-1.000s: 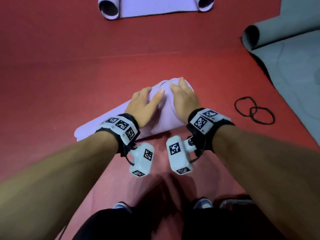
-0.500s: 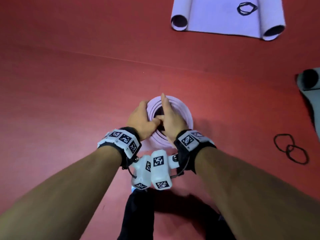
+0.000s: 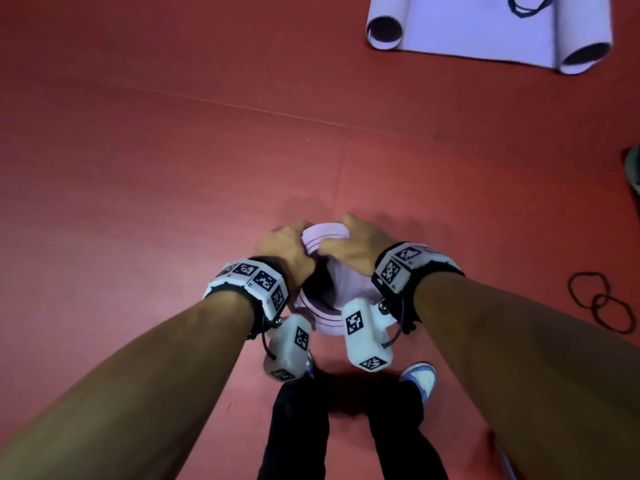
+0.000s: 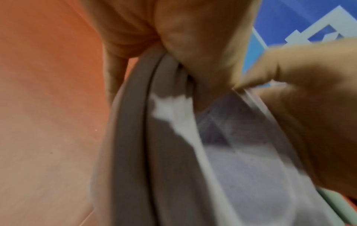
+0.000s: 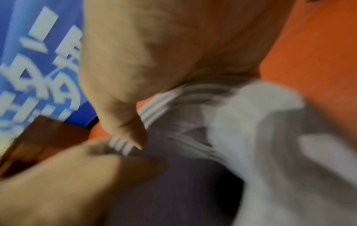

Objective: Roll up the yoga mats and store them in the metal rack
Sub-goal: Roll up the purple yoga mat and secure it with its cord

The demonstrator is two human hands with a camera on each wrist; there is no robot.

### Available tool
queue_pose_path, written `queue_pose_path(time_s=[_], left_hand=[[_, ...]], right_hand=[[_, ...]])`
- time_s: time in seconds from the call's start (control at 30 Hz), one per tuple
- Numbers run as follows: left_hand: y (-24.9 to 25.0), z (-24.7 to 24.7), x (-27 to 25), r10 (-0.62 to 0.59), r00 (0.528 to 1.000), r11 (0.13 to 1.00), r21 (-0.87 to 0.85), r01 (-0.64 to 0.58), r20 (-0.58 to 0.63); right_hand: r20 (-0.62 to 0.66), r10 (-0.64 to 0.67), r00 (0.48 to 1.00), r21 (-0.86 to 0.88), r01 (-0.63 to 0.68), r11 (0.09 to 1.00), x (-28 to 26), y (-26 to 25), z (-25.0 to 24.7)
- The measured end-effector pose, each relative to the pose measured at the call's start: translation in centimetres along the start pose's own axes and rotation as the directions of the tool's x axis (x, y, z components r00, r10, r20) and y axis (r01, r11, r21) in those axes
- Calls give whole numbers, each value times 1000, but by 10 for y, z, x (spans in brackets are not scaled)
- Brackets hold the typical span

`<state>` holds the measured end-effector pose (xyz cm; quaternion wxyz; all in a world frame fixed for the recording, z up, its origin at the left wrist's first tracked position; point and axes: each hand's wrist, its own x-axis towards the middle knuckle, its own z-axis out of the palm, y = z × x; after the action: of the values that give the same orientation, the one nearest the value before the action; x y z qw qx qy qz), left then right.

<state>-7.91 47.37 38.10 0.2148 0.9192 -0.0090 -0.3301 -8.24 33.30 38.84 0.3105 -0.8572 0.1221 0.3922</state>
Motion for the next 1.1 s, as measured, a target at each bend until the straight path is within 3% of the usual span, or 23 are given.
queue_pose_path(time_s=[0.07, 0.23, 0.37, 0.5, 0.6, 0.73, 0.87, 1.0, 1.1], left_hand=[[-1, 2, 2, 10, 1000, 998, 65, -9, -16], [15, 1, 5, 67, 997, 988, 138, -70, 26], [68, 1, 16, 112, 991, 973, 195, -123, 67], [143, 7, 27, 194, 975, 954, 210, -214, 110], [205, 23, 39, 262, 952, 938, 191, -290, 156], [266, 85, 53, 231, 963, 966, 85, -244, 142], [309, 143, 65, 217, 973, 976, -55, -213, 79], [337, 150, 82, 268, 957, 963, 1, -270, 108], [342, 140, 97, 299, 938, 936, 136, -324, 178]], right_hand=[[65, -28, 998, -79, 33, 996, 0, 11, 3], [-180, 11, 984, -132, -35, 991, -6, 23, 1], [-214, 22, 977, -95, -43, 995, -8, 55, -25], [-234, 50, 971, -24, -57, 998, -28, 101, -91], [-265, 52, 963, -79, -75, 994, -45, 147, -139], [-316, 237, 919, -31, -260, 965, -42, 217, -159], [-504, 251, 826, 66, -252, 965, -31, 281, -165], [-489, 260, 833, 96, -245, 965, -21, 309, -184], [-446, 269, 853, 118, -242, 963, -20, 310, -194]])
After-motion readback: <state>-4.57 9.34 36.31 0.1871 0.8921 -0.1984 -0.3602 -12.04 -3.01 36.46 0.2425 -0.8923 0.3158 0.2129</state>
